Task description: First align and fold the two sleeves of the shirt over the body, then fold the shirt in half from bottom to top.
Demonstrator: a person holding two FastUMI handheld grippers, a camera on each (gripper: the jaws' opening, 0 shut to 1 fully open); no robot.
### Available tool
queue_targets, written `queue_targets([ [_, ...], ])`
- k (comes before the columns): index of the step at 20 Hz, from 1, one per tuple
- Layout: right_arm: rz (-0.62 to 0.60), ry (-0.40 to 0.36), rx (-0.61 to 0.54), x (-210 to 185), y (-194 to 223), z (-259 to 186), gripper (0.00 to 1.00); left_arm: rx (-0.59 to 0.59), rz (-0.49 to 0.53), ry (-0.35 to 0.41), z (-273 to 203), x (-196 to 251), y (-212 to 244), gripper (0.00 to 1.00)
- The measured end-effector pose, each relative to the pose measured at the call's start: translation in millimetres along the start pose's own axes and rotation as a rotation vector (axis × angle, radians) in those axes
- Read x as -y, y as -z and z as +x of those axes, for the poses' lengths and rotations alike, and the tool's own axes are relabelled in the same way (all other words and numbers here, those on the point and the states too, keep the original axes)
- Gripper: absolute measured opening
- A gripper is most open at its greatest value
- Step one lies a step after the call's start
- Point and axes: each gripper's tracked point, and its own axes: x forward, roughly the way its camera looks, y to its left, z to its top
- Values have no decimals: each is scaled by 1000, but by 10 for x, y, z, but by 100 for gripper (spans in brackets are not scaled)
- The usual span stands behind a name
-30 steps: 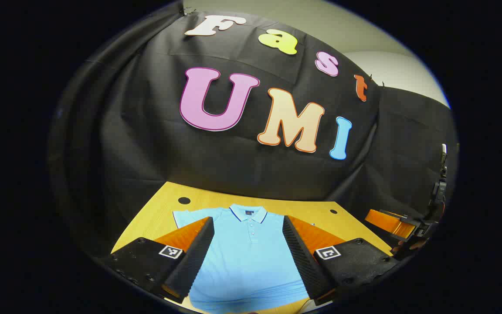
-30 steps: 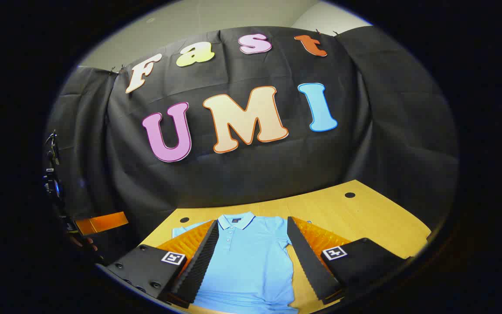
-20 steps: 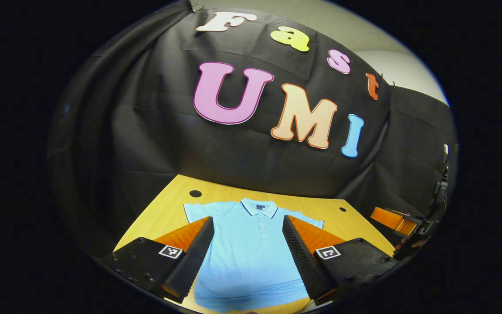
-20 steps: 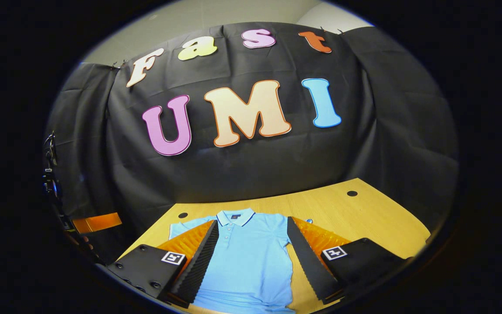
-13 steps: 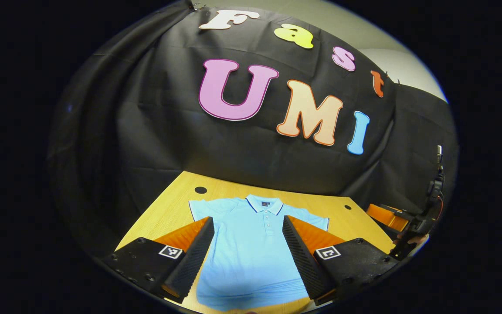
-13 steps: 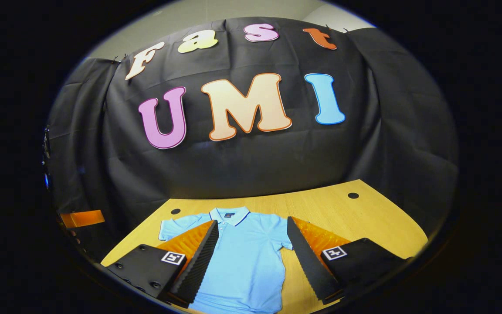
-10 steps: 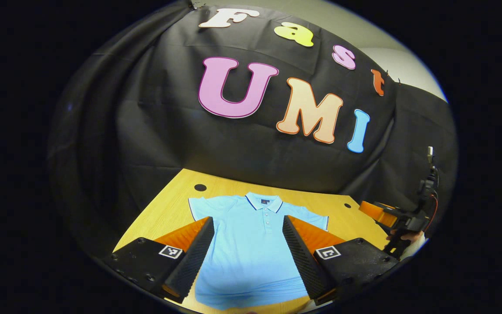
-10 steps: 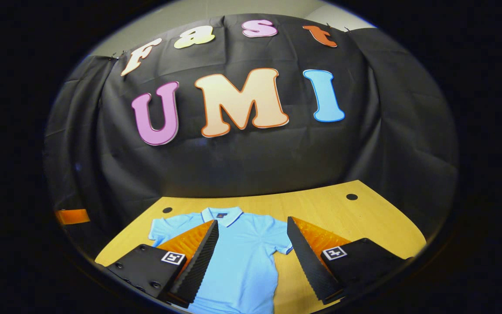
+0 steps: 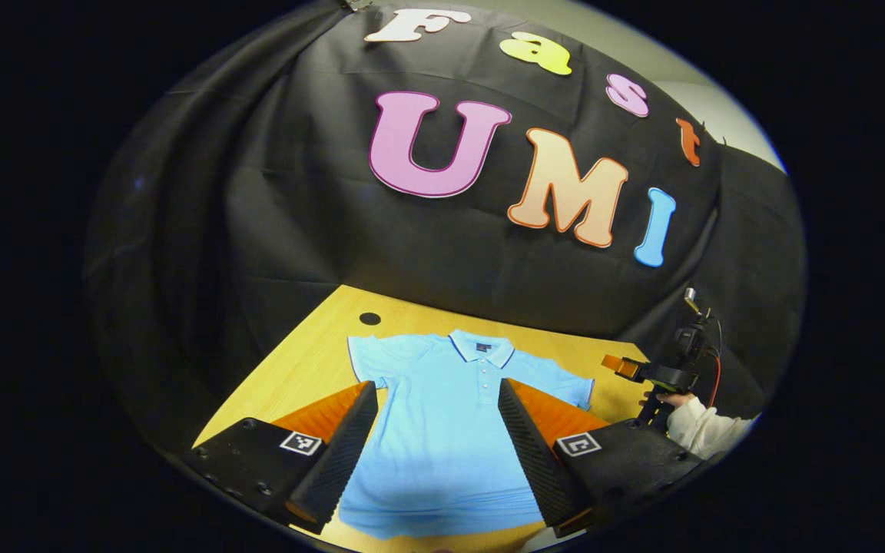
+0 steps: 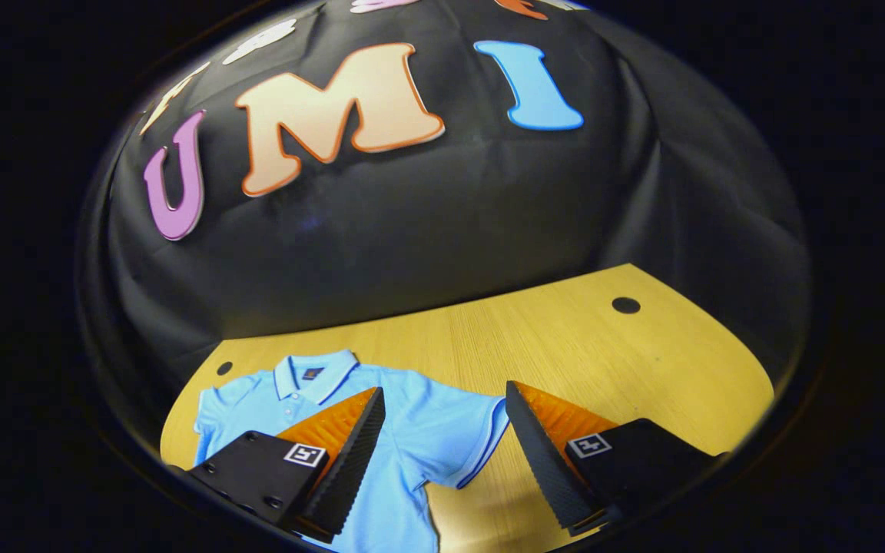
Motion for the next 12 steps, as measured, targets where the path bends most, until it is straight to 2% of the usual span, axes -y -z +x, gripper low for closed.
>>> queue_targets([
  [6,29,36,-100,163,331,594,96,-22,-20,-58,77,-30,33,95],
  [7,41,41,-108,177,362,644,89,-22,-16,-66,89,-33,37,94],
  [8,54,43,-115,196,389,685,95,-16,-10,-83,93,-58,19,94],
  [10,81,40,-136,186,461,747,94,-13,-4,-99,116,-94,18,94],
  [11,83,43,-136,194,482,779,93,-22,-5,-102,123,-91,51,94],
  [12,80,46,-129,212,472,811,82,-25,-6,-107,140,-99,71,94],
])
